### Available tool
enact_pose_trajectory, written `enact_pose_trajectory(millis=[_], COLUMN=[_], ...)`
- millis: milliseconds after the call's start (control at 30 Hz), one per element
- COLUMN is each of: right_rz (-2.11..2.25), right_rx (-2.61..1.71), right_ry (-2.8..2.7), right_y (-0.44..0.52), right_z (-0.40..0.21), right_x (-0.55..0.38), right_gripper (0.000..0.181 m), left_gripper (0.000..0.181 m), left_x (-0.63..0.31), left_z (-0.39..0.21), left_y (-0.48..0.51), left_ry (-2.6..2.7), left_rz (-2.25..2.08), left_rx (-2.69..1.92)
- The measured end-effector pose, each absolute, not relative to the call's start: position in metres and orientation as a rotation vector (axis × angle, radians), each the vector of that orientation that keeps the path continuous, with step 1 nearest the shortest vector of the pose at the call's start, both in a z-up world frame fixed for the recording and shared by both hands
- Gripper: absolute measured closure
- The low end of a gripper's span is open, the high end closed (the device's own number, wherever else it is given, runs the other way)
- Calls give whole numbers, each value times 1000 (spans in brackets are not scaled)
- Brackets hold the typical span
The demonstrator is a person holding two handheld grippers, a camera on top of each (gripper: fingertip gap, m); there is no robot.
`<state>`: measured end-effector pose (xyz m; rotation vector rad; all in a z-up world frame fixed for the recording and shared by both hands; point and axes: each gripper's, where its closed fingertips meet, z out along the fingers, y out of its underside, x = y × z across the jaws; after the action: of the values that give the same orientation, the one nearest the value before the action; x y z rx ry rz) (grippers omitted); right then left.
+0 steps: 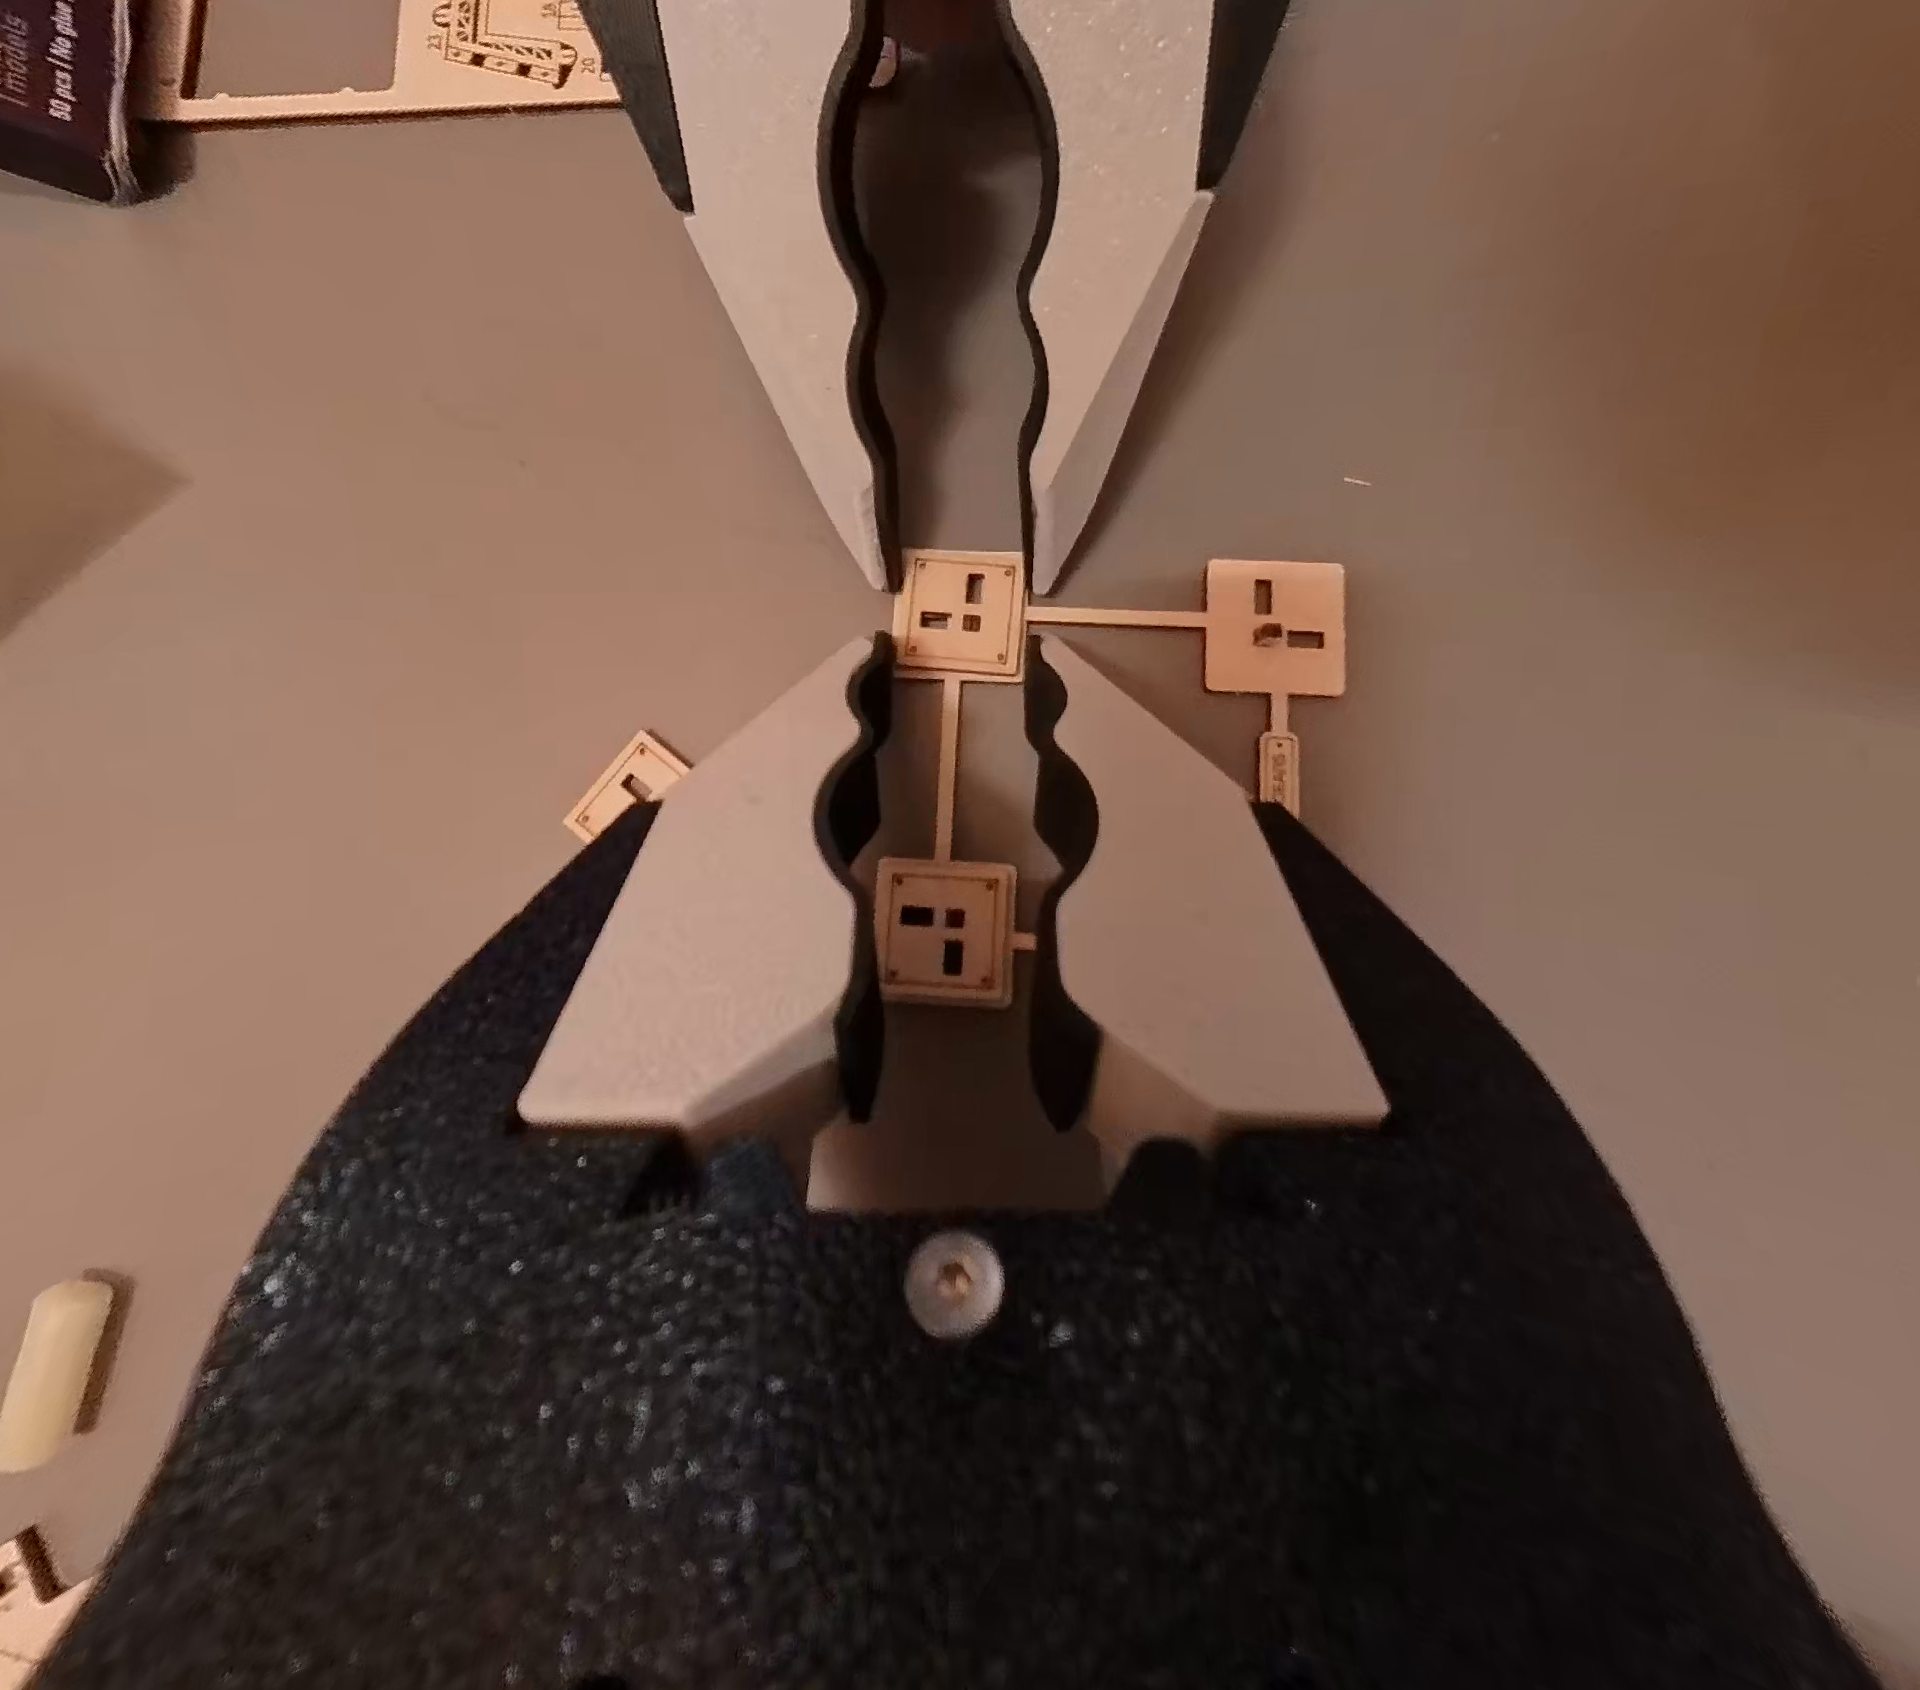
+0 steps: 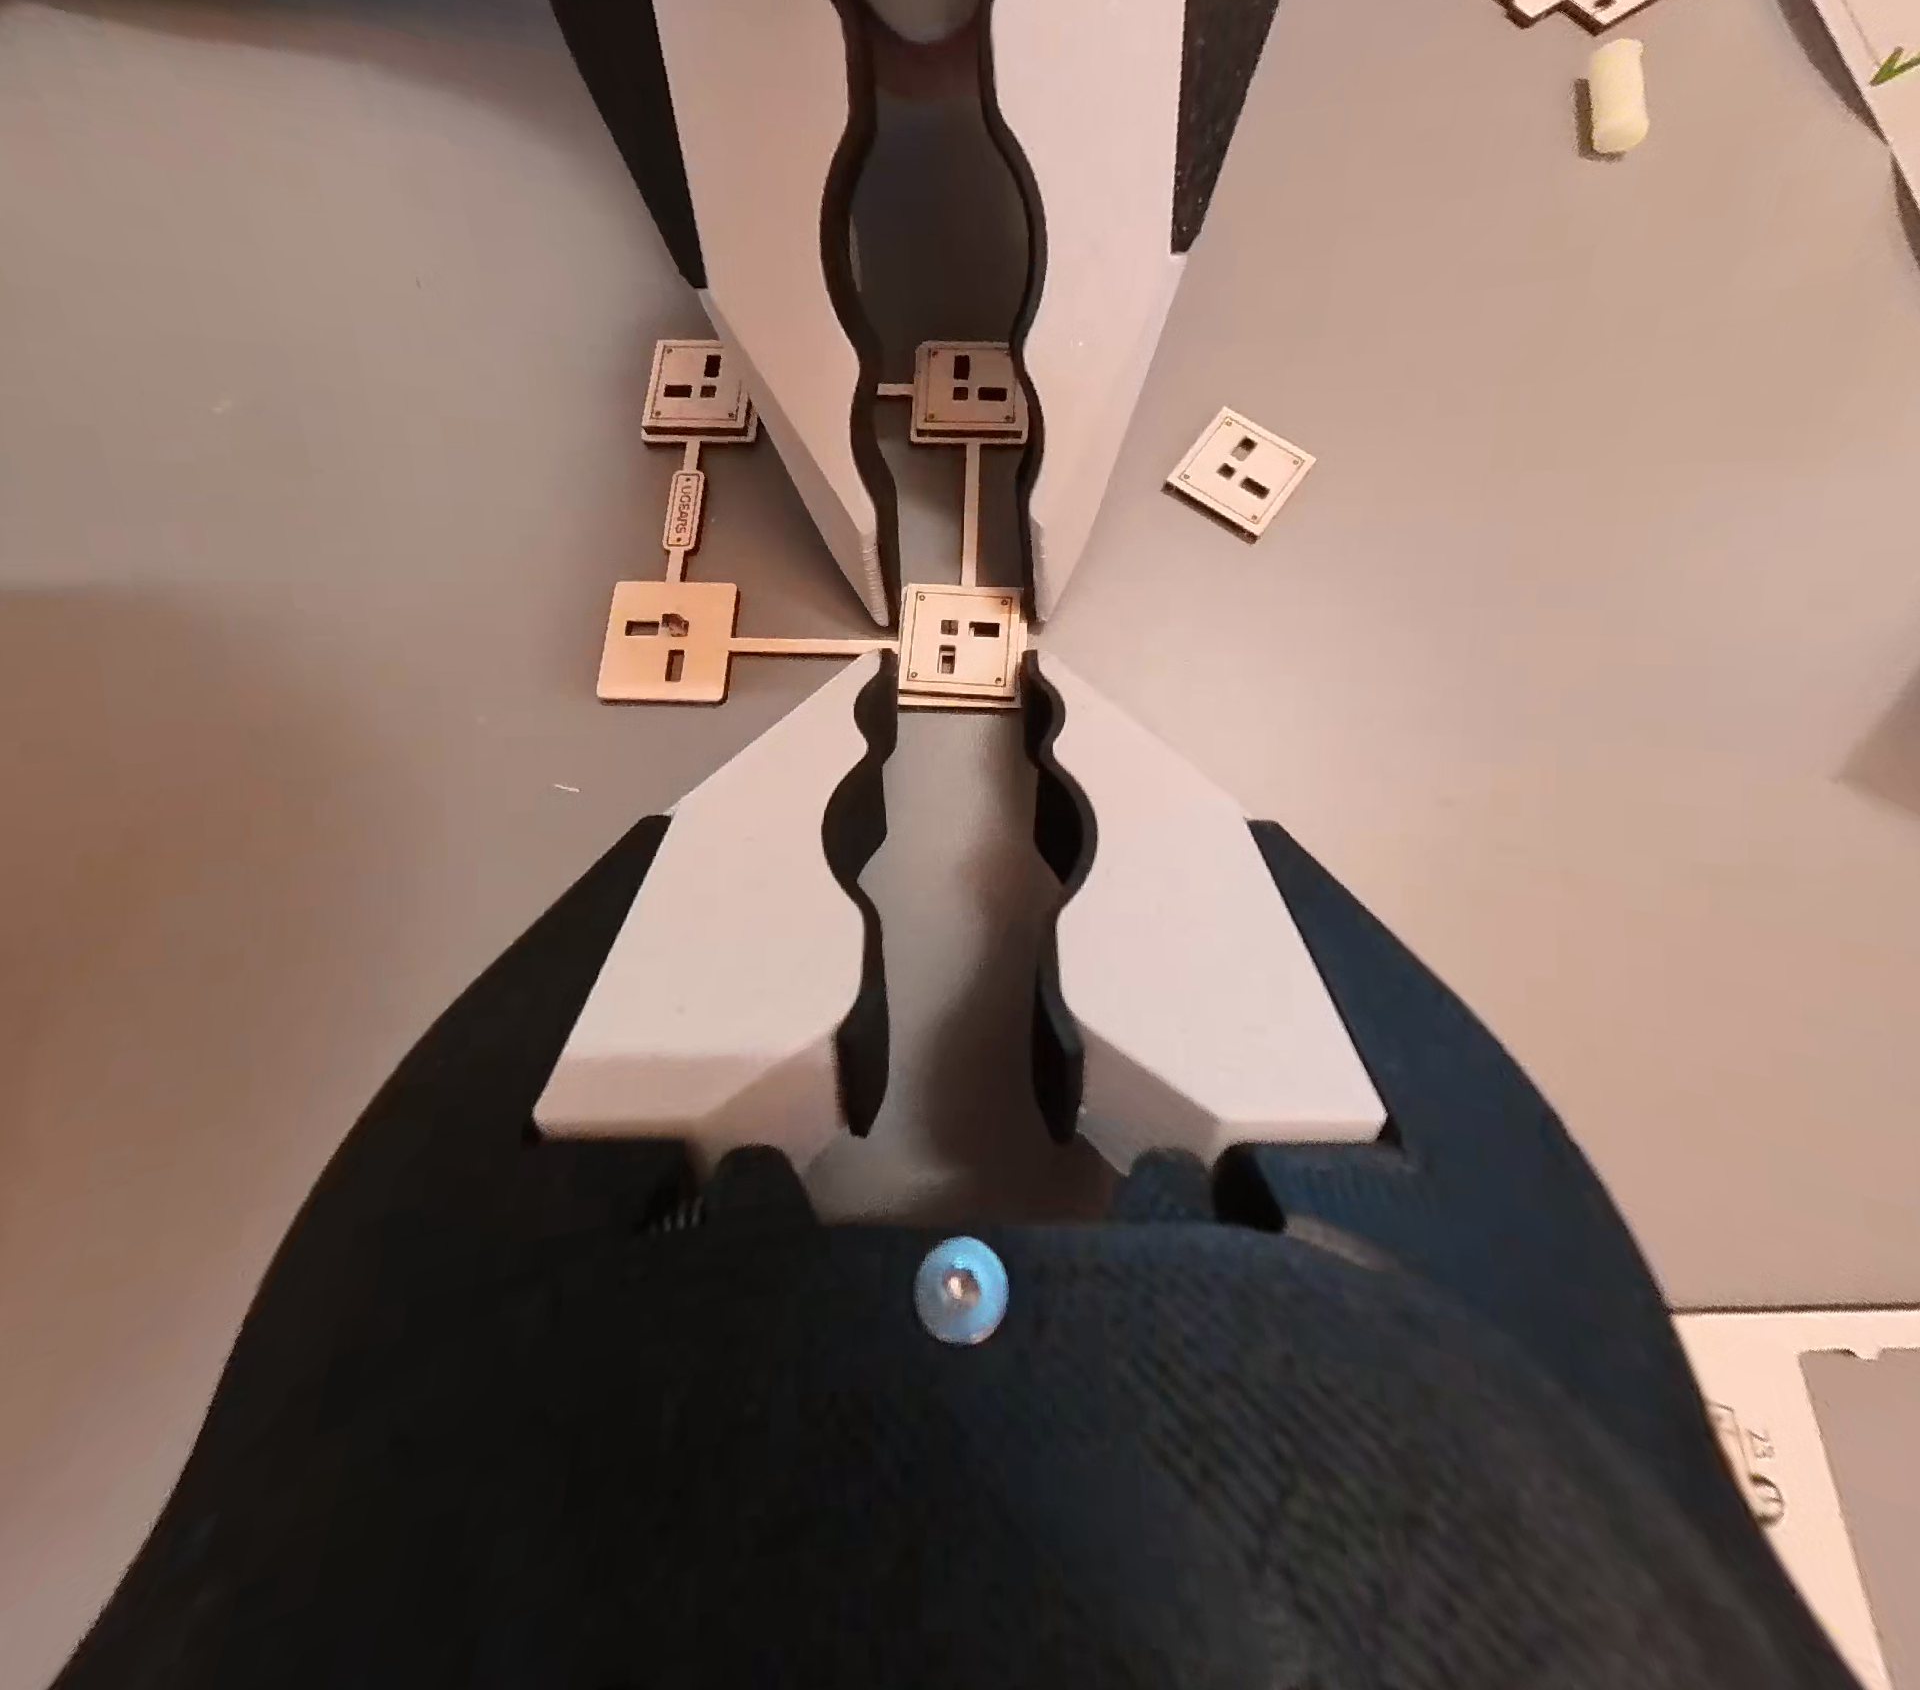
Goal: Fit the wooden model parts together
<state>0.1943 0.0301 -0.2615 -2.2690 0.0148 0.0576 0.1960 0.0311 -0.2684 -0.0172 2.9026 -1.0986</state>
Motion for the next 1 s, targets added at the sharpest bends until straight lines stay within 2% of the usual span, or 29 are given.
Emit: enact_pose_trajectory(millis=[367, 800, 900, 1000], right_rz=[245, 124, 56, 31], right_rx=[-2256, -2262, -2281, -2302], right_ry=[44, -11, 1, 1], right_y=[29, 29, 25, 20], right_z=[-261, -262, -263, -262], right_x=[194, 195, 200, 201], right_gripper=[161, 159, 148, 147], left_gripper=[158, 159, 159, 159], left_x=[197, 197, 197, 196], left_z=[-268, -268, -268, -268], left_y=[31, 31, 31, 31], left_ry=[2884, 2900, 2903, 2912], left_rz=[-1114, -1087, -1078, -1071], left_rx=[72, 29, 32, 27])
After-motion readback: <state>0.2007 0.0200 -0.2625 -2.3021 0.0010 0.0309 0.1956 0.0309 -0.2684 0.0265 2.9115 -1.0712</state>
